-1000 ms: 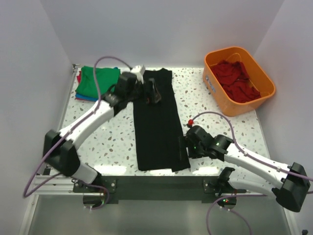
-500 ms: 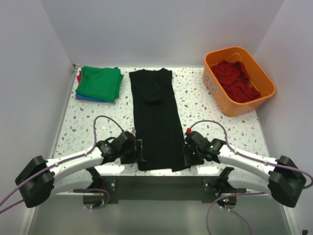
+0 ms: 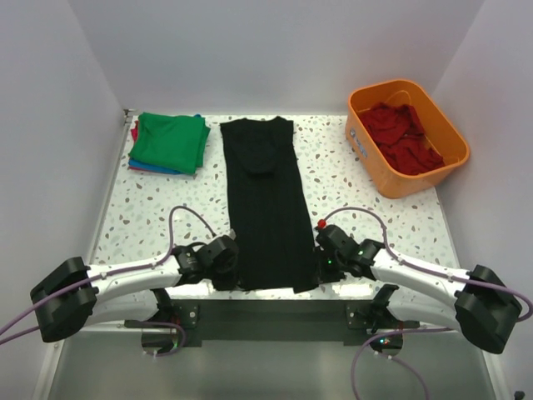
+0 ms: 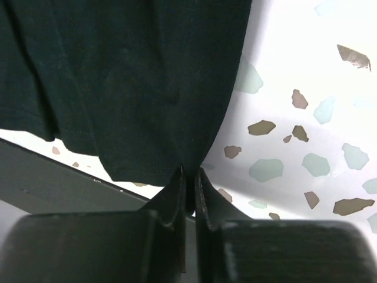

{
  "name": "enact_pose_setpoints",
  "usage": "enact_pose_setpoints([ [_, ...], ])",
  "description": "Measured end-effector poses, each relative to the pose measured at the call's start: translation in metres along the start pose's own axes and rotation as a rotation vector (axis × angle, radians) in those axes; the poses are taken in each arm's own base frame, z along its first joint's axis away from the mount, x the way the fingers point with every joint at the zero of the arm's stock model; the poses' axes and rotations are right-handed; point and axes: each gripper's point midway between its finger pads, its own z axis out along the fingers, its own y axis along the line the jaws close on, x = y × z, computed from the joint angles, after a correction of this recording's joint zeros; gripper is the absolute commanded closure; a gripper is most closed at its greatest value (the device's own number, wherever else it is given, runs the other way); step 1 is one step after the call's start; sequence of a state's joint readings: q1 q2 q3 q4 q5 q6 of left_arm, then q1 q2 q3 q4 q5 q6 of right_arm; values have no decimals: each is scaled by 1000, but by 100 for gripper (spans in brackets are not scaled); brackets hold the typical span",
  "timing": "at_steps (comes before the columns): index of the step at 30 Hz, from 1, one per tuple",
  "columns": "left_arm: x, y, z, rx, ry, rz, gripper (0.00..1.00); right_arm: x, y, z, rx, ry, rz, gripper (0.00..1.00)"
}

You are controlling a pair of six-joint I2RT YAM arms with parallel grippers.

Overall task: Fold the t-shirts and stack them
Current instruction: Fold the tshirt

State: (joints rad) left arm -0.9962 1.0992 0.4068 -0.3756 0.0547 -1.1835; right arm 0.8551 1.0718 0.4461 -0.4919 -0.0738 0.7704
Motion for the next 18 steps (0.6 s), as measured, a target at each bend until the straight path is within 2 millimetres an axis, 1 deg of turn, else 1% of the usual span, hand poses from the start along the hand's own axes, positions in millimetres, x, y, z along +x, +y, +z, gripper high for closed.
enact_pose_setpoints([
  [6,-5,-1,-2,-14,-24,7,100,-3,3,-4,-13,-14,3,100],
  [8,-13,-7,-6,-19,-44,24,100,-9,7,-8,-13,-25,0,100],
  [9,-18,-13,-7,-17,-59,31,100,-15,12,-11,-17,-39,-3,100],
  [11,-31,-26,-12,-6,-92,46,100,-34,23,-19,-28,-85,-4,100],
  [13,-49,-40,-17,14,-137,48,100,-60,34,-26,-41,-140,8,100],
  [14,-57,-43,-19,20,-152,45,100,-71,37,-29,-42,-164,15,100],
  [15,-67,-45,-21,25,-174,38,100,-87,41,-33,-49,-197,27,100],
  [18,-99,-44,-25,25,-241,8,100,-125,46,-39,-48,-262,48,100],
])
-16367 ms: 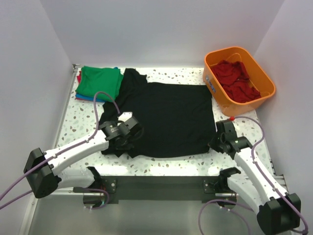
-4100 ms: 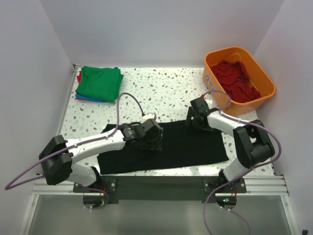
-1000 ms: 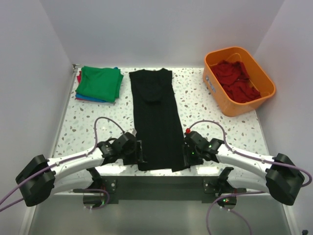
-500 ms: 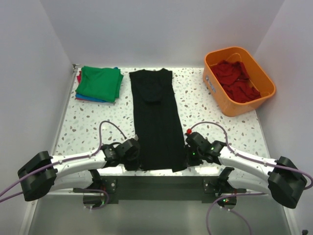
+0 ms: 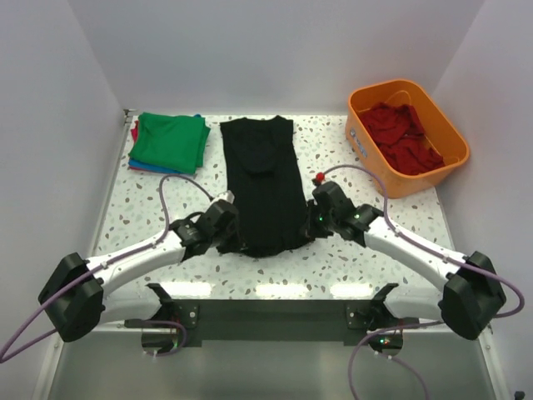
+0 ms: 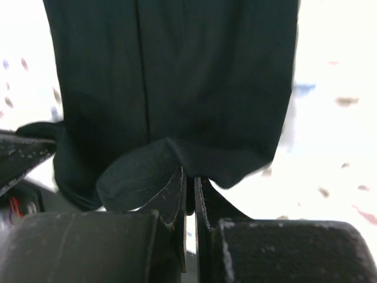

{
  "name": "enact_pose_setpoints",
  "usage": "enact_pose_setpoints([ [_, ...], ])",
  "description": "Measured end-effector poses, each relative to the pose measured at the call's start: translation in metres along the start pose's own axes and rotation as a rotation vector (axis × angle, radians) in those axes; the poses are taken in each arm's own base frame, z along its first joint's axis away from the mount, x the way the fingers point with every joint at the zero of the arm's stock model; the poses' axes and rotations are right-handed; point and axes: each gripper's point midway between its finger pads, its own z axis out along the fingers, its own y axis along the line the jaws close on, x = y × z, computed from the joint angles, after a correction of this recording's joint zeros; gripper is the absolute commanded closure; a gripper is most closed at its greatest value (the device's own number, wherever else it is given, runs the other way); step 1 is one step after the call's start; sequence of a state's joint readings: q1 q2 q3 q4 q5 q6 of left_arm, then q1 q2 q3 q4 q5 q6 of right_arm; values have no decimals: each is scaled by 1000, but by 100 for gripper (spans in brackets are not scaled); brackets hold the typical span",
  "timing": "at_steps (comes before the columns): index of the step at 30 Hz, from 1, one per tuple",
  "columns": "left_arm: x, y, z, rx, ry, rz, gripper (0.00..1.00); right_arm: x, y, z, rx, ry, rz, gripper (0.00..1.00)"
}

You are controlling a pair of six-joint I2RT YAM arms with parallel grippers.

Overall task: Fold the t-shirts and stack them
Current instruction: Fold the tshirt

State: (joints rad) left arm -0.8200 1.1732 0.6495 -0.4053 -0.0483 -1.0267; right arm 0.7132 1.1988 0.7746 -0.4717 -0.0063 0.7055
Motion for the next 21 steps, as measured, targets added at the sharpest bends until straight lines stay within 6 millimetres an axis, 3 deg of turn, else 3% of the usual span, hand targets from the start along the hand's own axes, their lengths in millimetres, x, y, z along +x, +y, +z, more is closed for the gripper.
enact_pose_setpoints([
  [6,-65,-3,13,-41,-103,-13,100,-73,18,17,18,-105,-14,100],
  [11,-124,-6,27,-78,-188,-30,100,-131,27,44,33,-161,-25,100],
  [15,-154,4,39,-124,-228,-33,100,-161,19,74,67,-163,-23,100],
  [21,-185,21,68,-193,-224,-39,100,-189,6,111,113,-142,-18,98],
])
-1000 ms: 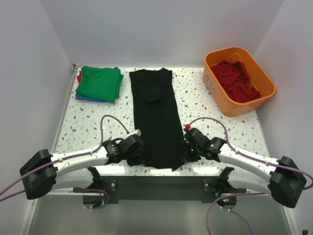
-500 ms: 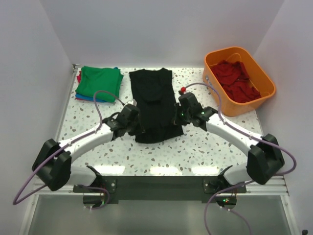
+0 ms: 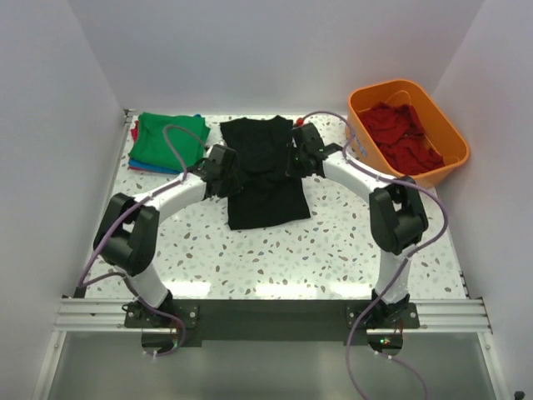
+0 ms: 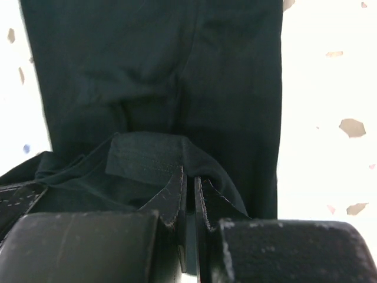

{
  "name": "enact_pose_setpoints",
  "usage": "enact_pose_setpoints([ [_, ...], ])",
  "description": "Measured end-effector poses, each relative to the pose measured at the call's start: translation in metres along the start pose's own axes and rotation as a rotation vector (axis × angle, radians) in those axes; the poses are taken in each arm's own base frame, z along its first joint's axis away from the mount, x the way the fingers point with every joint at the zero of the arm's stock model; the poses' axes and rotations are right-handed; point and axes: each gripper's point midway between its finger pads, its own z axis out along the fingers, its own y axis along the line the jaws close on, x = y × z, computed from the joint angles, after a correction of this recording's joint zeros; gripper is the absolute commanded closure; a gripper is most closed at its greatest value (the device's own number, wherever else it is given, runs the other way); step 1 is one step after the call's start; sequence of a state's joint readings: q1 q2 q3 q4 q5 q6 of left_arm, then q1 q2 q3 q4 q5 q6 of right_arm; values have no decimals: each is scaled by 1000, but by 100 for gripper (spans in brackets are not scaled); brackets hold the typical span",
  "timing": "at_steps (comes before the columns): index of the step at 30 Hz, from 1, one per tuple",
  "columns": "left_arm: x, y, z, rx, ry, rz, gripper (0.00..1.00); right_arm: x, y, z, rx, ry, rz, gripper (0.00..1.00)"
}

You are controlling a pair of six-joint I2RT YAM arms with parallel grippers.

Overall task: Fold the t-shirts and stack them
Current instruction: Fold the tshirt

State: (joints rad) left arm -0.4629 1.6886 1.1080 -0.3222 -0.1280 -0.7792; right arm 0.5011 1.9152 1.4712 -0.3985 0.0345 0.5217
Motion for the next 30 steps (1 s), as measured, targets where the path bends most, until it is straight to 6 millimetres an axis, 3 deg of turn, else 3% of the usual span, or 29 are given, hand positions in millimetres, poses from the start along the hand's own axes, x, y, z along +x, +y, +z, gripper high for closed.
enact_pose_setpoints([
  [1,-2,3,5,-11,3,1,100,-1,-2,6,7,6,1,96],
  [3,-5,7,12,-31,4,-2,85,-4,-6,19,17,15,3,88],
  [4,-7,9,15,-40,3,2,72,-5,-8,24,23,21,5,84],
  [5,-9,10,17,-48,0,8,35,-6,-10,29,28,25,7,65],
  [7,-18,9,20,-58,-13,22,11,-9,-14,35,41,33,13,43],
  [8,-25,6,20,-56,-26,26,0,-10,-16,36,45,35,8,20],
  [10,-35,1,19,-47,-48,35,0,-15,-17,35,47,32,4,1],
  [16,-39,2,-9,-6,-92,58,0,-14,-19,10,31,13,-7,1],
  [19,-23,14,-32,15,-96,55,0,6,-24,-15,4,13,5,1],
  [22,3,34,-42,12,-69,52,0,27,-30,-34,-26,15,12,3],
  [26,27,53,-35,-29,-14,58,0,31,-30,-32,-45,26,-29,7],
  [30,26,56,-23,-48,-6,57,5,19,-29,-13,-45,24,-163,11],
])
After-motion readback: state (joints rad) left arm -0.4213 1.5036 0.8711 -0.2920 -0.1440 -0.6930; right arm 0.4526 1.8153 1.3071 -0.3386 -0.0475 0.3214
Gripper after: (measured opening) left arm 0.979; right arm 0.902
